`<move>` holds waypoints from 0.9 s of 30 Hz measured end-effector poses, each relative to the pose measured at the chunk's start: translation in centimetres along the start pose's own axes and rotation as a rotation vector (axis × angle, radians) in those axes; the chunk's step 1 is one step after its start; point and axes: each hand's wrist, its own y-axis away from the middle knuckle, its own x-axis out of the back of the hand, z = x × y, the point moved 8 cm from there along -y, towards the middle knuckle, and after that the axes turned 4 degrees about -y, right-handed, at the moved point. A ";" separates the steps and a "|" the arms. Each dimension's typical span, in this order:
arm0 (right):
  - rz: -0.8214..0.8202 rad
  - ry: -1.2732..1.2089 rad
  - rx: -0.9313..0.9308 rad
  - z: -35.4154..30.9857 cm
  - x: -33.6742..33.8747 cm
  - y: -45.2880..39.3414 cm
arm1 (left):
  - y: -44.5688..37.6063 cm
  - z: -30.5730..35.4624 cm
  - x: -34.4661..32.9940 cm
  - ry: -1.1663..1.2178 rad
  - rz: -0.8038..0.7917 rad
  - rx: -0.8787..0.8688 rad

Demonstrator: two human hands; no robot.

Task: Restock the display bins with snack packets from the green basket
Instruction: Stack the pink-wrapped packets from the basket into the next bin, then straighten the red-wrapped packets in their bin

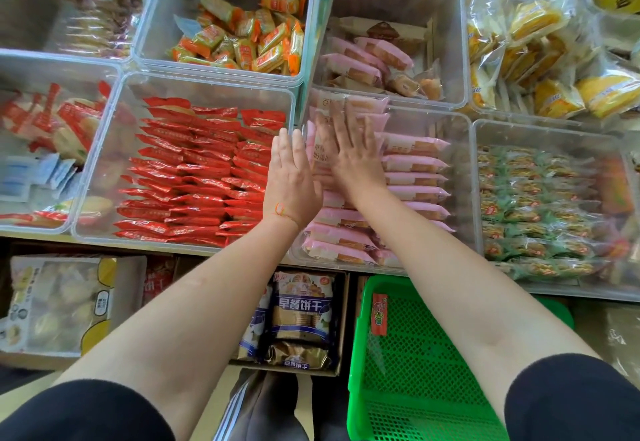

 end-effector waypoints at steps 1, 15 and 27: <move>0.034 0.025 -0.016 0.1 -0.2 -0.2 | -0.1 0.1 -0.1 -0.020 -0.023 0.000; 0.192 -0.368 -0.036 0.8 5.1 4.9 | -0.2 -0.8 -1.3 0.099 -0.078 0.045; 0.374 -0.445 -0.189 -19.1 4.9 6.6 | 5.7 -20.6 10.3 -0.062 0.039 -0.070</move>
